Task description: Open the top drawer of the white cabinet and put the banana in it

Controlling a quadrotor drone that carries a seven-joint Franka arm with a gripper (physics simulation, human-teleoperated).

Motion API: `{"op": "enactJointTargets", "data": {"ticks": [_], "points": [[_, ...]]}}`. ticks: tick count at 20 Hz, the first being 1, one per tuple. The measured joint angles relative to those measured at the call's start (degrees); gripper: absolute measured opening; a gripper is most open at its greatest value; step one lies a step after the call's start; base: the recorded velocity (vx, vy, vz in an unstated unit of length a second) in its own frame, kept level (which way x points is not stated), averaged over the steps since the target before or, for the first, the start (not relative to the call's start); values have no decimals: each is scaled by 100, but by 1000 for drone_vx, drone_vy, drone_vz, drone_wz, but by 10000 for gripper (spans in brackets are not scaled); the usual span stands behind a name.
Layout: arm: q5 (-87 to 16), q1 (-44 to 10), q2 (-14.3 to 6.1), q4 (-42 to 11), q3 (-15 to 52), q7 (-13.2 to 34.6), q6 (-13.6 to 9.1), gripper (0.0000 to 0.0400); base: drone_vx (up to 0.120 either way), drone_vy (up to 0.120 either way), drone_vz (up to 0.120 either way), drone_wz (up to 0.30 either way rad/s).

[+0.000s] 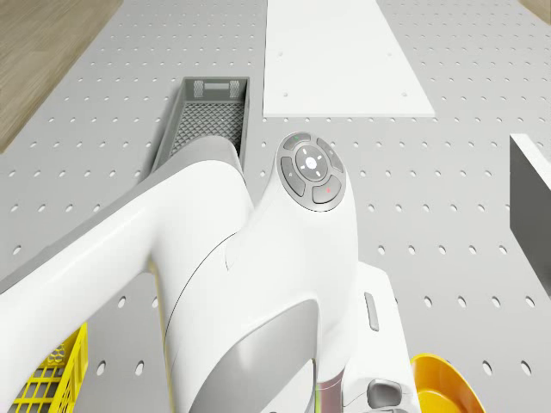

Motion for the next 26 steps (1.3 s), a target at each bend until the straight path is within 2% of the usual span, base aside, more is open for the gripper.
{"op": "enactJointTargets", "data": {"ticks": [26], "points": [[-22, 16, -50, 3, 1, -11, 46, 193, -120, 0, 120, 0]]}}
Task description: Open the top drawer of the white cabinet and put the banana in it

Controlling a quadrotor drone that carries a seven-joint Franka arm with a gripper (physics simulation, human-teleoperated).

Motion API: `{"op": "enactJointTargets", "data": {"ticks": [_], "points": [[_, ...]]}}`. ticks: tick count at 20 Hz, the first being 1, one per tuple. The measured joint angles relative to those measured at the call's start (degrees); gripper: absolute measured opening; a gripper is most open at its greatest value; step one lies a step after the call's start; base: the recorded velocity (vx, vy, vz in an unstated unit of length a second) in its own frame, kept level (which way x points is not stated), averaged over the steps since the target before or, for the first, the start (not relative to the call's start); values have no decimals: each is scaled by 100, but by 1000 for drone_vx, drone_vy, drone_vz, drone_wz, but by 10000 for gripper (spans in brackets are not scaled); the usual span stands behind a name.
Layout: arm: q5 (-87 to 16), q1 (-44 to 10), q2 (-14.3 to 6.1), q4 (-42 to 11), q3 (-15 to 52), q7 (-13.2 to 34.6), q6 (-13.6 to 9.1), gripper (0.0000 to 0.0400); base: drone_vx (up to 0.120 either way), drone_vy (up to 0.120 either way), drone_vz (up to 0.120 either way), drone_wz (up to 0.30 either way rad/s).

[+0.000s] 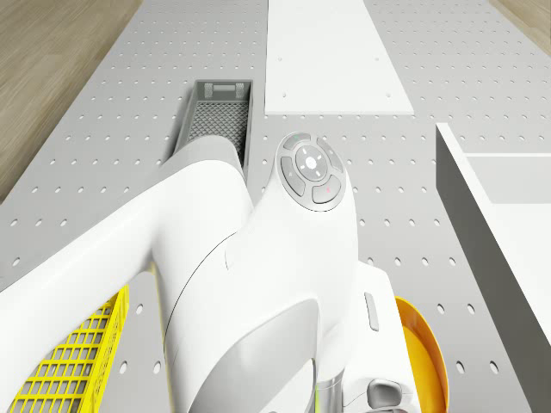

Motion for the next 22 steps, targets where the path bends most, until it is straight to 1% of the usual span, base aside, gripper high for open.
{"op": "enactJointTargets", "data": {"ticks": [13, 17, 22], "points": [[-8, 6, -18, 1, 0, -4, 16, 193, -120, 0, 117, 0], [-10, 7, -23, 1, 1, -5, 21, 193, -120, 0, 0, 0], [-12, 9, -28, 2, 1, -6, 26, 193, -120, -120, 0, 0]]}}
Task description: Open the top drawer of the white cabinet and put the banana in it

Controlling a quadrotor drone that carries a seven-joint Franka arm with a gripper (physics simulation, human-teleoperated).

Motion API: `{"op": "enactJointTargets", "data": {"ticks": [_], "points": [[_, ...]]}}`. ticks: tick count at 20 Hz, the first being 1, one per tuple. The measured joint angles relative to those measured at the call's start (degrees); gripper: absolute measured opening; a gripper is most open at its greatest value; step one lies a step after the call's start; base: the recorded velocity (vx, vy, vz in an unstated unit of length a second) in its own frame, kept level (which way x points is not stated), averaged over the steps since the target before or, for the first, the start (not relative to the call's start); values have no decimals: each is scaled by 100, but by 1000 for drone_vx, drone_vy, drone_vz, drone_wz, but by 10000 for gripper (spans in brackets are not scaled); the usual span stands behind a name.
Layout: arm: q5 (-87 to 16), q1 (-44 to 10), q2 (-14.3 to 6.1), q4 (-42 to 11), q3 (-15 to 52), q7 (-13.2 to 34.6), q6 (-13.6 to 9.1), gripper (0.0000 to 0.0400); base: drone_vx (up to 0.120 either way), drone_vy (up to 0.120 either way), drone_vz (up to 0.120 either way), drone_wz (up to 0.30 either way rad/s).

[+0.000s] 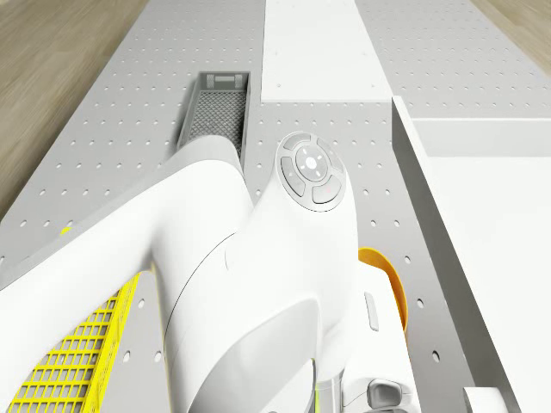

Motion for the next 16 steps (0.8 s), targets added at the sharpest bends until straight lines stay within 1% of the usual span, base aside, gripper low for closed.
{"op": "enactJointTargets", "data": {"ticks": [4, 5, 16], "points": [[-2, 1, -4, 0, 0, -1, 4, 193, -120, -120, 0, 0], [-2, 2, -5, 0, 0, -1, 5, 193, -40, -120, 0, 0], [-6, 5, -15, 1, 0, -3, 13, 193, 0, -120, 0, 0]]}}
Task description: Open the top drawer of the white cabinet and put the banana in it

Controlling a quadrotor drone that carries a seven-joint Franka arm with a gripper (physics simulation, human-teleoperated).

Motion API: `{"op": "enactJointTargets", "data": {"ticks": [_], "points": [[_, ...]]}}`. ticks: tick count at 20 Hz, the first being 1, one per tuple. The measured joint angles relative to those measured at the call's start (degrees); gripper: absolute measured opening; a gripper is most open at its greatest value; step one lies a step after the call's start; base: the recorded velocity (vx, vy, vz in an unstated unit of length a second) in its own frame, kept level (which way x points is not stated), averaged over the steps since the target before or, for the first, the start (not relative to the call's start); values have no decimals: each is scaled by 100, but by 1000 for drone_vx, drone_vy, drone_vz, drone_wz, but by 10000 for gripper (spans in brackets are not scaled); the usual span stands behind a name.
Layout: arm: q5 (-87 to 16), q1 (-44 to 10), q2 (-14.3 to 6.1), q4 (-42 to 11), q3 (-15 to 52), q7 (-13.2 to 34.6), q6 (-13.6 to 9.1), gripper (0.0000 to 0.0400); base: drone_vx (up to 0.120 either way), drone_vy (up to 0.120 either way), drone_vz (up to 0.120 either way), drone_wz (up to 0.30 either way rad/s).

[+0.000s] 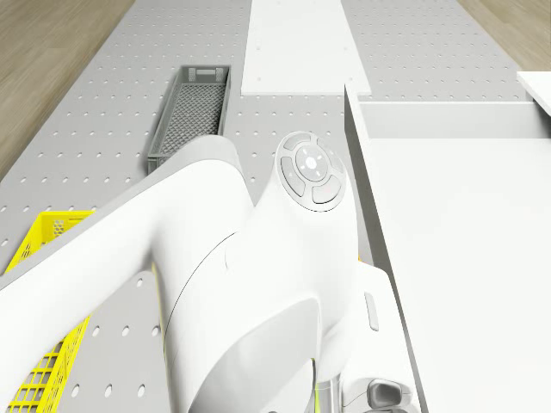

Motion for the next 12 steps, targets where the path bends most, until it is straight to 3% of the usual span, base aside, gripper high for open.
{"op": "enactJointTargets", "data": {"ticks": [2, 8, 12], "points": [[-1, 0, -2, 0, 0, 0, 1, 193, 0, -120, 20, 0], [-3, 2, -6, 0, 0, -1, 5, 193, 0, -120, 93, 0], [-4, 3, -8, 1, 0, -2, 8, 193, 0, -120, 0, 0]]}}
